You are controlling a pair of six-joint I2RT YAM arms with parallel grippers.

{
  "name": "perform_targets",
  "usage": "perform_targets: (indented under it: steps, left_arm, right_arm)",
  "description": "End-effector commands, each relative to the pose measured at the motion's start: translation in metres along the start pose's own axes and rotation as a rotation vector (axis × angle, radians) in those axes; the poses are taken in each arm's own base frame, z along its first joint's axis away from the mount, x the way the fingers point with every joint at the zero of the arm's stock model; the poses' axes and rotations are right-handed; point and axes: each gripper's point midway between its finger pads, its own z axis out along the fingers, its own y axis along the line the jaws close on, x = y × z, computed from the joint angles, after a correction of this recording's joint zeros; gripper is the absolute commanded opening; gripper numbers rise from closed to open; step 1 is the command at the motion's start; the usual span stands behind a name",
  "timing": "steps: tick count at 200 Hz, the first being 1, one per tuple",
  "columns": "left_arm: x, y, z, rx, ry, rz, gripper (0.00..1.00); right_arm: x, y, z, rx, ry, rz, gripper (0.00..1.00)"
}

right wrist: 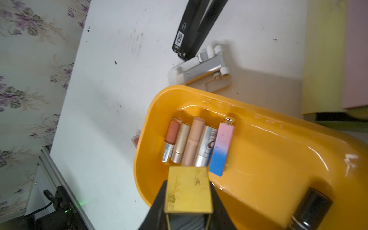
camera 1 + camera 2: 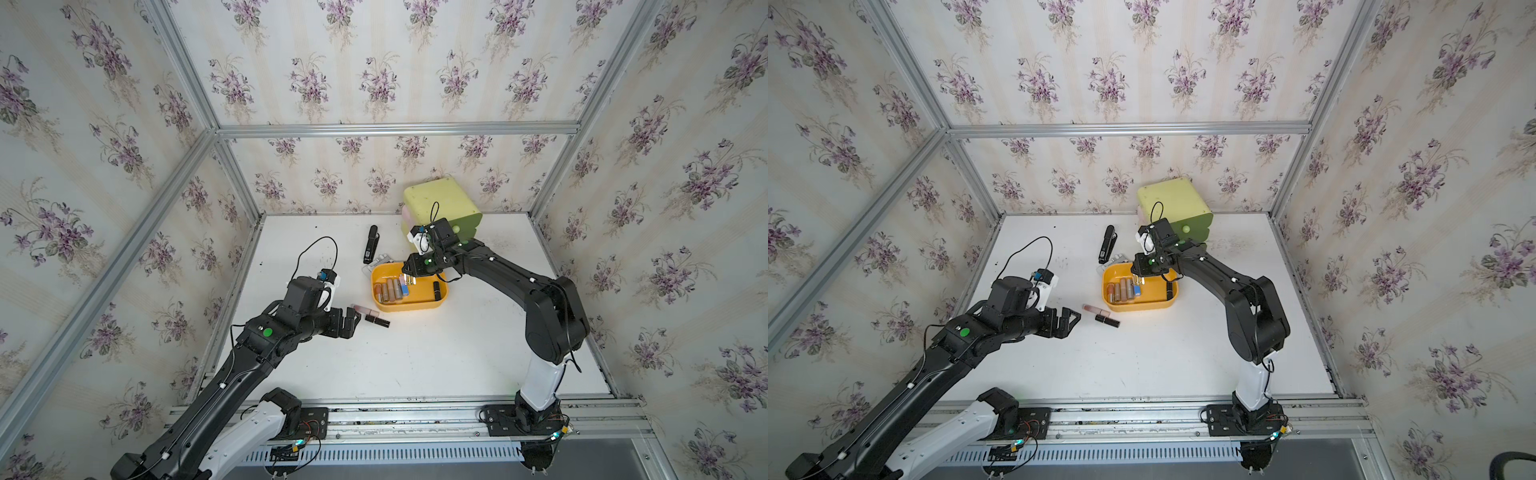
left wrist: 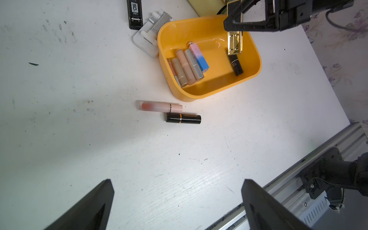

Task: Put the lipstick into the storage box
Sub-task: Place the lipstick in the storage box.

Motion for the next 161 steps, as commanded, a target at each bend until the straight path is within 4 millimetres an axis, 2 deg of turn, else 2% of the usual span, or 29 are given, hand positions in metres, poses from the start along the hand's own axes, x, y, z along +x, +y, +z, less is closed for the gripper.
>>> perform_targets:
  steps: [1, 66, 68, 71, 127, 161]
  left_arm:
    - [0.006, 0.004, 0.006, -0.015, 0.026, 0.022, 1.0]
    - [0.013, 0.005, 0.019, -0.009, 0.069, 0.036, 1.0]
    - [0.013, 0.005, 0.019, -0.009, 0.069, 0.035, 1.0]
    - [0.014, 0.006, 0.02, -0.011, 0.072, 0.035, 1.0]
    - [0.016, 0.006, 0.025, -0.01, 0.087, 0.043, 1.0]
    - [0.017, 0.007, 0.024, -0.013, 0.088, 0.045, 1.0]
  right_arm:
    - [0.004, -0.015, 0.009, 0.071, 0.028, -0.018, 0.15]
    - [0.017, -0.044, 0.037, 0.166, 0.087, -0.016, 0.14]
    - [0.013, -0.056, 0.034, 0.179, 0.079, 0.006, 0.14]
    - [0.012, -0.061, 0.033, 0.184, 0.078, 0.014, 0.15]
    - [0.018, -0.072, 0.045, 0.204, 0.106, 0.014, 0.16]
    - [0.018, -0.068, 0.049, 0.177, 0.111, 0.017, 0.16]
